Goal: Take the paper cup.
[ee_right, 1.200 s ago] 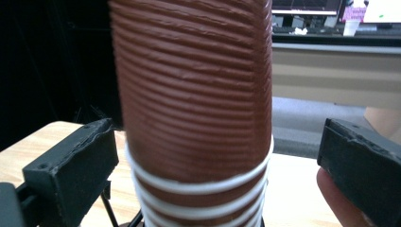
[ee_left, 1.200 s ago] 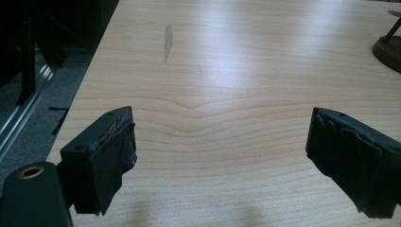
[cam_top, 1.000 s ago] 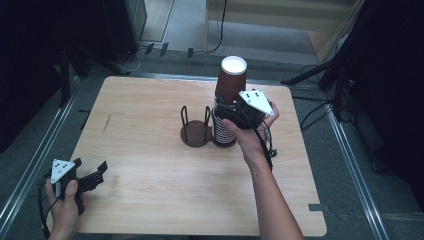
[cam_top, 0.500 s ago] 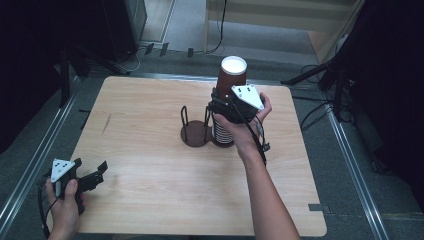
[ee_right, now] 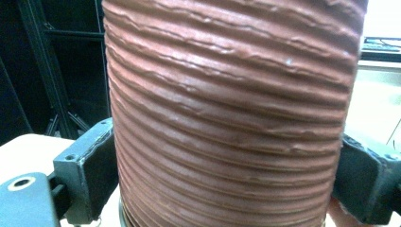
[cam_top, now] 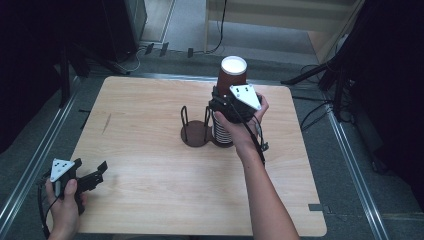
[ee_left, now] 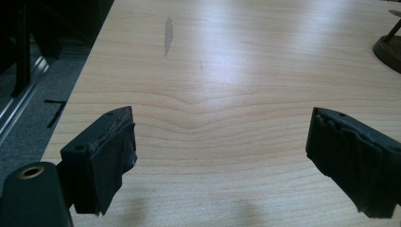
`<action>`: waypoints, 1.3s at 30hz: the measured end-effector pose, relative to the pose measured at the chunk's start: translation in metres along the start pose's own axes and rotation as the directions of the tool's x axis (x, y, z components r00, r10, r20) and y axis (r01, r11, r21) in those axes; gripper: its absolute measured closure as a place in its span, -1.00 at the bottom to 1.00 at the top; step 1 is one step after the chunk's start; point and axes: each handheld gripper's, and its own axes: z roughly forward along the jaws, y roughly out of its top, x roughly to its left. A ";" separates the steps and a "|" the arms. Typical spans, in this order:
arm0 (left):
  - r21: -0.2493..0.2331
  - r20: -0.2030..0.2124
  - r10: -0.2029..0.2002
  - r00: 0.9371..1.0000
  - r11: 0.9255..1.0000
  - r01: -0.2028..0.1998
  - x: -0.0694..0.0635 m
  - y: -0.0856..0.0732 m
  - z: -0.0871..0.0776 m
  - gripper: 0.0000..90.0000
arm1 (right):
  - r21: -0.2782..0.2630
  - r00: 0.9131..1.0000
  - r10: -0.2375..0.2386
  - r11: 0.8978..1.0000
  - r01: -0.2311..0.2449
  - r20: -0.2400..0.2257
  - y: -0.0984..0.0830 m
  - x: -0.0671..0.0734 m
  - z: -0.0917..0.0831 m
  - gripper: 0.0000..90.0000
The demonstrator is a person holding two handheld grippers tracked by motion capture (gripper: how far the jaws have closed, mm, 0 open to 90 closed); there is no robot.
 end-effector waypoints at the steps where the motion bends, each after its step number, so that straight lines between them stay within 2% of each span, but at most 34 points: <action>1: 0.000 0.001 0.000 1.000 1.000 0.000 0.000 0.000 0.000 -0.78 | -0.005 1.000 -0.002 1.000 0.002 0.001 0.001 0.000 0.000 -0.81; 9: -0.003 0.003 0.004 1.000 1.000 -0.004 0.000 0.000 0.000 -0.78 | -0.024 1.000 0.022 0.999 -0.022 -0.007 0.011 -0.001 -0.002 -0.78; 13: -0.005 0.005 0.003 1.000 1.000 -0.003 0.000 0.000 0.000 -0.78 | -0.026 1.000 0.010 1.000 -0.010 -0.008 0.015 0.000 -0.002 -0.78; 17: -0.006 0.007 0.002 1.000 1.000 -0.002 0.000 0.000 0.000 -0.78 | -0.035 0.999 0.029 0.999 -0.029 -0.015 0.025 -0.001 -0.002 -0.78; 25: -0.002 0.005 -0.002 1.000 1.000 0.002 0.001 0.000 0.000 -0.78 | -0.060 0.999 0.034 0.998 -0.035 -0.018 0.041 0.000 -0.005 -0.78; 31: -0.008 0.012 -0.003 1.000 1.000 0.004 0.001 0.000 0.000 -0.78 | -0.096 1.000 0.009 0.995 -0.011 -0.024 0.054 0.000 -0.010 -0.78; 39: -0.011 0.015 0.000 1.000 1.000 0.000 0.000 0.000 -0.001 -0.78 | -0.117 1.000 0.019 0.993 -0.021 -0.016 0.073 -0.010 -0.018 -0.78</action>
